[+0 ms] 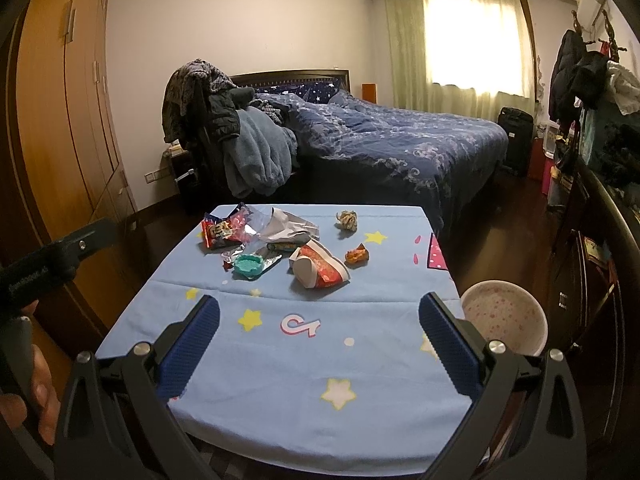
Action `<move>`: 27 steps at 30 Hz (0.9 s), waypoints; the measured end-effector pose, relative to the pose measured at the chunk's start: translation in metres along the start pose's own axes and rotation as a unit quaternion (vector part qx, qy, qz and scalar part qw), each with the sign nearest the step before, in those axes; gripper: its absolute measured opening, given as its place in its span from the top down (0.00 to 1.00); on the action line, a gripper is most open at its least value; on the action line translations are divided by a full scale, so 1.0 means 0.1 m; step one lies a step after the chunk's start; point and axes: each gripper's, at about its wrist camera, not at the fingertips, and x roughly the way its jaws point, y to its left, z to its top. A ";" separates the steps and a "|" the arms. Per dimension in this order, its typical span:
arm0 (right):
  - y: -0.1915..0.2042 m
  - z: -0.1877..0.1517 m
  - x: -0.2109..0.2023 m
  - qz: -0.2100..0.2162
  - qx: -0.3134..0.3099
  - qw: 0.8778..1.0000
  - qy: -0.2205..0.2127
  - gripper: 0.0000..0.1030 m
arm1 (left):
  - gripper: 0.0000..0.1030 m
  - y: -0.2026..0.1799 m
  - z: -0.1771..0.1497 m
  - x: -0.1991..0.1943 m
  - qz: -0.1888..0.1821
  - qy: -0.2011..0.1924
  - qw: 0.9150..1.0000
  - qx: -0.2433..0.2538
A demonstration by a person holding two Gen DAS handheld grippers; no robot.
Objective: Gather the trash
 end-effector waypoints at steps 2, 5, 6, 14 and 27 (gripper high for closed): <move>0.00 0.00 0.00 0.000 0.000 1.000 0.000 0.03 | 0.03 0.01 -0.01 0.01 0.001 0.002 1.000 -0.001; 0.00 -0.02 0.00 0.000 0.002 1.000 0.002 0.03 | 0.03 0.02 -0.01 0.02 0.002 0.004 1.000 -0.002; 0.00 -0.02 0.01 0.000 0.003 1.000 0.003 0.03 | 0.03 0.02 -0.02 0.03 0.002 0.004 1.000 -0.002; 0.00 -0.03 0.04 0.002 0.002 1.000 0.011 0.03 | 0.03 0.02 -0.04 0.05 0.004 0.008 1.000 -0.002; 0.01 -0.02 0.12 0.002 -0.002 1.000 0.022 0.03 | 0.03 0.02 -0.08 0.10 0.004 0.012 1.000 -0.002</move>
